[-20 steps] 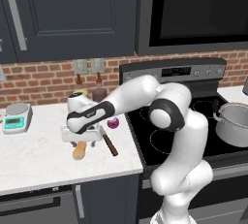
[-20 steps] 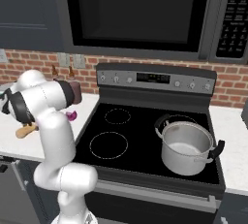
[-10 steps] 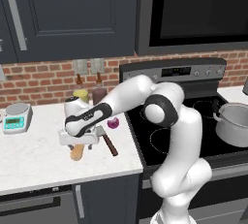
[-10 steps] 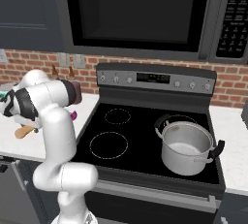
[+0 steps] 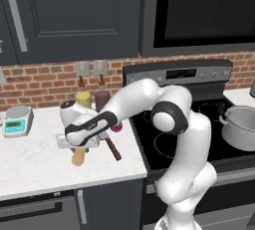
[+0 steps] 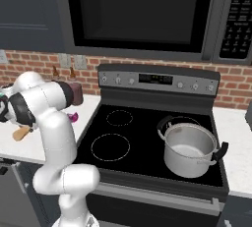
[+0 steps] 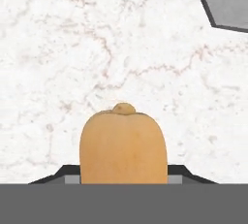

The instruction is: Put the squash and onion in the pot. Retrieve the spatula and lightly stir the vegetables in the pot.

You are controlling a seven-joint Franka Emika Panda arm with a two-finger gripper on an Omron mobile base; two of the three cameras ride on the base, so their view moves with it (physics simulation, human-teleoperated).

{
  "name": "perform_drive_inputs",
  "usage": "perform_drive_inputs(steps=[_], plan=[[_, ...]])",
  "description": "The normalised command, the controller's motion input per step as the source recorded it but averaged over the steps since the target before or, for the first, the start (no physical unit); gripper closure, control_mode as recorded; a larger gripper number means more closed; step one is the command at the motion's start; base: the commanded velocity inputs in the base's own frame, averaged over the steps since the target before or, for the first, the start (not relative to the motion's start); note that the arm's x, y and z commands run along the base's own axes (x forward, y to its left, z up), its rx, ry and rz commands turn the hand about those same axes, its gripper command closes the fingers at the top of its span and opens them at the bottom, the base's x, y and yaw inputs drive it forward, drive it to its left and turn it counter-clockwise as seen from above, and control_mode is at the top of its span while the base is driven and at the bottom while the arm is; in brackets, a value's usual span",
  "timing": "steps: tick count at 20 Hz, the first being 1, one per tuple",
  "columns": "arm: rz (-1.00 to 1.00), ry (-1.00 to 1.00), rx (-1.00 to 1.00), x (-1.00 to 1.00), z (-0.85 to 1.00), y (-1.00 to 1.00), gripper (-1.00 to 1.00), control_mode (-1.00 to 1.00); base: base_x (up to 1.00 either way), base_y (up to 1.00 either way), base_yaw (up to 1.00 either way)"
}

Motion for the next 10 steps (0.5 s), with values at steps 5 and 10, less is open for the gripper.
perform_drive_inputs(steps=[5,10], plan=[[0.0,-0.32,0.0,-0.85,0.53,-0.38,1.0,-1.0,0.0,0.0,0.0],[-0.01,-0.32,0.06,-0.73,0.94,-0.61,1.0,-1.0,0.0,0.0,0.0]])
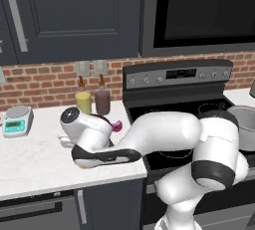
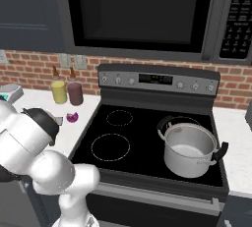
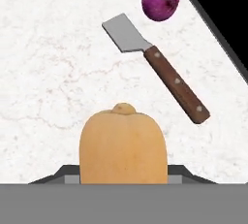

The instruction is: Put the squash and onion in the pot. Retrieve the spatula and lightly stir the vegetables in the pot.

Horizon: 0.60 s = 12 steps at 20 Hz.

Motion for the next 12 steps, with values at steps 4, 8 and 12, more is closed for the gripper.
perform_drive_inputs(steps=[4,8,12], plan=[[-0.08,-0.16,0.12,-0.13,1.0,-0.85,1.0,-1.0,0.0,0.0,0.0],[-0.11,-0.06,0.11,-0.01,1.0,-1.0,1.0,-1.0,0.0,0.0,0.0],[-0.13,0.0,0.06,0.0,1.0,-1.0,1.0,-1.0,0.0,0.0,0.0]])
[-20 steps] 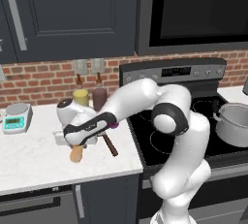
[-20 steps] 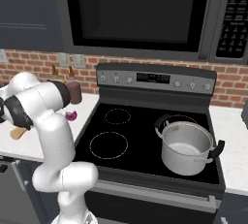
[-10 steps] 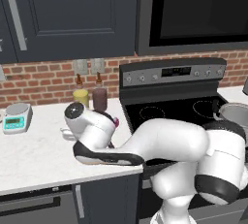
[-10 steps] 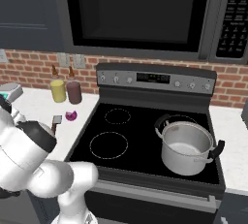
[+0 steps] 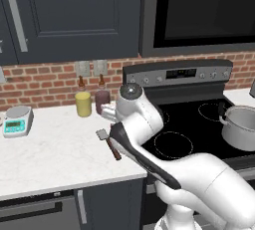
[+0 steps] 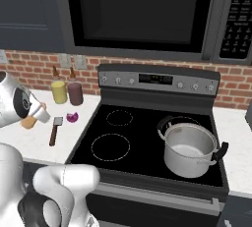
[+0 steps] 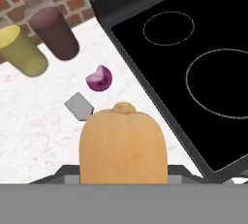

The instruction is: Put the squash and onion in the pot. Retrieve the spatula and lightly stir the vegetables in the pot.

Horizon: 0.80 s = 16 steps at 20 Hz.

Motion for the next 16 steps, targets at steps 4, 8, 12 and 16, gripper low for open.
perform_drive_inputs(steps=[4,8,12,16], plan=[[-0.16,-0.02,0.0,-0.02,1.0,-1.0,1.0,-1.0,0.0,0.0,0.0],[-0.2,-0.06,-0.03,-0.18,0.82,-1.0,1.0,-1.0,0.0,0.0,0.0],[-0.21,-0.01,-0.06,-0.17,0.5,-1.0,1.0,-1.0,0.0,0.0,0.0],[-0.24,0.0,-0.02,-0.07,0.24,-1.0,1.0,-1.0,0.0,0.0,0.0]])
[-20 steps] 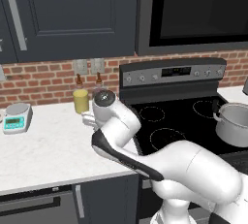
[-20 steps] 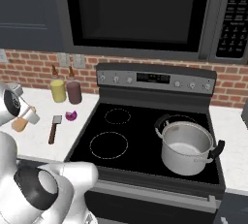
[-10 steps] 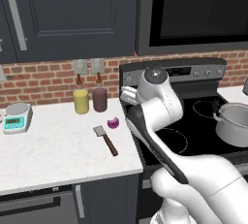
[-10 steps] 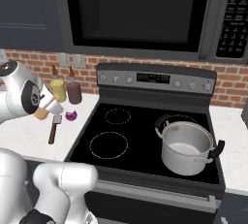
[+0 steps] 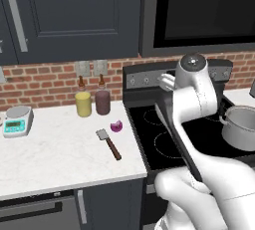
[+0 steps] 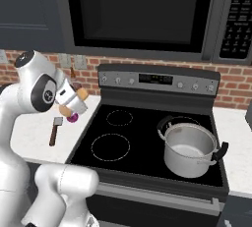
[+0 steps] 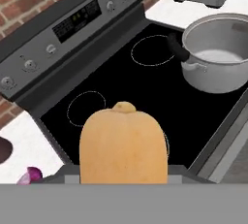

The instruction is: Put the squash and onion in the pot. Retrieve the spatula and lightly stir the vegetables in the pot.

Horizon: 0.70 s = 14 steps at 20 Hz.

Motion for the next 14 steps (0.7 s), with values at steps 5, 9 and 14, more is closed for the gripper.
perform_drive_inputs(steps=[5,9,14], plan=[[-0.19,0.0,0.0,0.0,0.01,-1.0,1.0,-1.0,0.0,0.0,0.0],[-0.14,0.0,0.0,0.03,0.0,-1.0,1.0,-1.0,0.0,0.0,0.0],[-0.09,0.02,0.0,0.22,0.0,-1.0,1.0,-1.0,0.0,0.0,0.0]])
